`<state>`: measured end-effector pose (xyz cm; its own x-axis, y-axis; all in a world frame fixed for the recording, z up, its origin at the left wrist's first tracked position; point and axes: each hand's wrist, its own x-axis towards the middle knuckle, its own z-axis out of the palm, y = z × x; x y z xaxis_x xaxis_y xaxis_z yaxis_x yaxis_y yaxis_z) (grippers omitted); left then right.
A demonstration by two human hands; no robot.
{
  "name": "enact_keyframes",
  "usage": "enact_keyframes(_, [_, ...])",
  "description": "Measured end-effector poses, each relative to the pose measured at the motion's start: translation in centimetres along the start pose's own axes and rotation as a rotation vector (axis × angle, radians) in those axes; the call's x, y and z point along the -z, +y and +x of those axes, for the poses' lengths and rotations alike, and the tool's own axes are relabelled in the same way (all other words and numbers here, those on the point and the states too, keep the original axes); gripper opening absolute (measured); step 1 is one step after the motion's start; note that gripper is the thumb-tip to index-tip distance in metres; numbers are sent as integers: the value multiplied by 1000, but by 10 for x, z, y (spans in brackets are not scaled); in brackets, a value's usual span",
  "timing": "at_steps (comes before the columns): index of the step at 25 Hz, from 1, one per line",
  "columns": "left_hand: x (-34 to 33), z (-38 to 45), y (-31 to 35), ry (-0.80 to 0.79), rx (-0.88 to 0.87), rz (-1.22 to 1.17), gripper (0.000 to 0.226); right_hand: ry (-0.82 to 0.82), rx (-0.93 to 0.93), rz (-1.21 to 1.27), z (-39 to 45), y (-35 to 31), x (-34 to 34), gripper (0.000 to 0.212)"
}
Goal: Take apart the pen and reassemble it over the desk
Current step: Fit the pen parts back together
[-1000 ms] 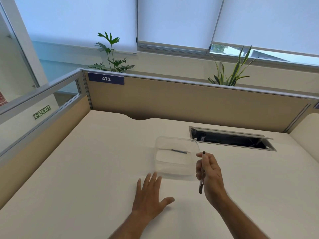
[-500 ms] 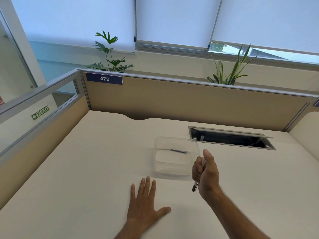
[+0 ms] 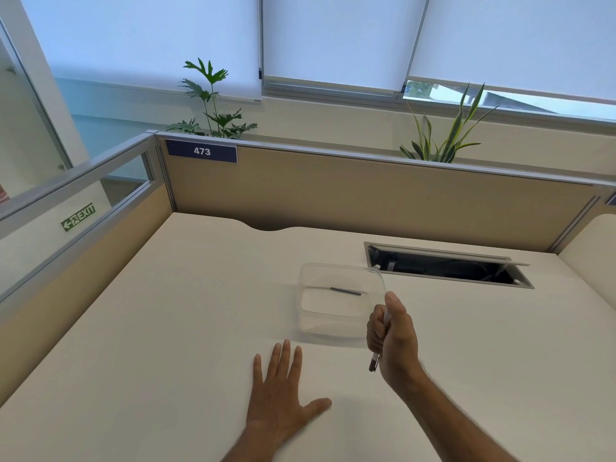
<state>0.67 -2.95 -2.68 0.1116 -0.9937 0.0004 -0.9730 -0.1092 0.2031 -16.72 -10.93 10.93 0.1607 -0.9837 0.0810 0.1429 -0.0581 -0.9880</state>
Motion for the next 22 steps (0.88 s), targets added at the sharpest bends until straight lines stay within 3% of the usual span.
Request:
enact_keyframes(2, [-1,0,0,-2,3,-2,107,-65,1,7,1,2,2,53])
enact_keyframes(6, [-1,1,-1,-8,-1,13,105,-189,76,-130,-2,6,7,19])
enact_keyframes(9, [-3,1,-2,14,-6,19,105,-253,128,-278,-8,13,14,25])
enact_keyframes(11, [-4,2,-2,20,-3,21,105,-349,260,-539,-12,23,23,26])
enact_keyframes(16, [-5,2,-2,28,-2,28,106,-799,660,-1215,-24,61,54,21])
enact_keyframes(19, [-4,2,-2,37,-6,41,105,-944,819,-1406,-26,78,64,28])
enact_keyframes(22, [-4,2,-2,45,-11,46,104,-1056,818,-1473,-21,84,66,37])
